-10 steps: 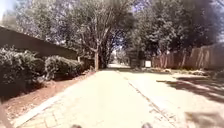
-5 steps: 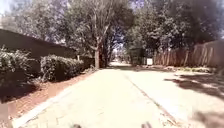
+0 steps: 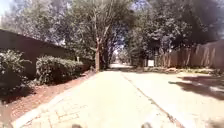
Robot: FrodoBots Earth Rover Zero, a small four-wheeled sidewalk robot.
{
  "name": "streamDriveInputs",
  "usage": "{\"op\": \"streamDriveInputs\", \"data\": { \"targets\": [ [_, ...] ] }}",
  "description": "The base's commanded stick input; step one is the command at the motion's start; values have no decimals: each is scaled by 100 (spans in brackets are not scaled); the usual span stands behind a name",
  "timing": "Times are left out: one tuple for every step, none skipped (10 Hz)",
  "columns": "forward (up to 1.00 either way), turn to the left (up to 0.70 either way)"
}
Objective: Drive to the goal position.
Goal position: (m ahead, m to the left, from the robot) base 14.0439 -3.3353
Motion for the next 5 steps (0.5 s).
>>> {"op": "streamDriveInputs", "data": {
  "targets": [
    [70, -5],
    [70, -20],
    [70, -35],
    [70, -35],
    [70, -35]
  ]
}}
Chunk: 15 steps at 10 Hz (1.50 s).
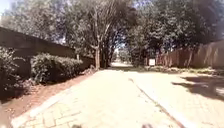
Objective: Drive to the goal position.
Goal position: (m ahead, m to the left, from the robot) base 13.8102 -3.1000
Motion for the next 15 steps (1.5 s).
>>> {"op": "streamDriveInputs", "data": {
  "targets": [
    [70, -35],
    [70, -35],
    [70, 0],
    [70, 0],
    [70, 0],
    [70, 0],
    [70, 0],
    [70, 0],
    [70, 0],
    [70, 0],
    [70, 0],
    [70, 0],
    [70, 0],
    [70, 0],
    [70, 0]
  ]
}}
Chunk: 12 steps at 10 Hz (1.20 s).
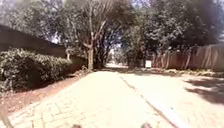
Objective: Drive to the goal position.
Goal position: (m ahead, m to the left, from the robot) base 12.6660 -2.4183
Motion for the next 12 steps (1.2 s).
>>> {"op": "streamDriveInputs", "data": {
  "targets": [
    [70, 0],
    [70, 0],
    [70, 0],
    [70, 0],
    [70, 0],
    [70, 0],
    [70, 0],
    [70, 0],
    [70, 0],
    [70, 0],
    [70, 0],
    [70, 0]
  ]
}}
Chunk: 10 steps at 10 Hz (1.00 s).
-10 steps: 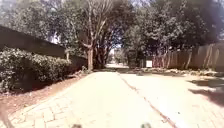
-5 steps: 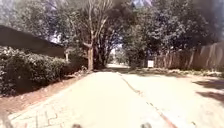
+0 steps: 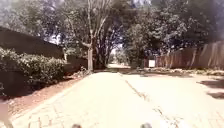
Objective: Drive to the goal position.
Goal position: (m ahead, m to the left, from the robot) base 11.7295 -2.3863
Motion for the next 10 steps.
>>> {"op": "streamDriveInputs", "data": {
  "targets": [
    [70, 0],
    [70, 0],
    [70, 0],
    [70, 0],
    [70, 0],
    [70, 0],
    [70, 0],
    [70, 0],
    [70, 0],
    [70, 0]
  ]
}}
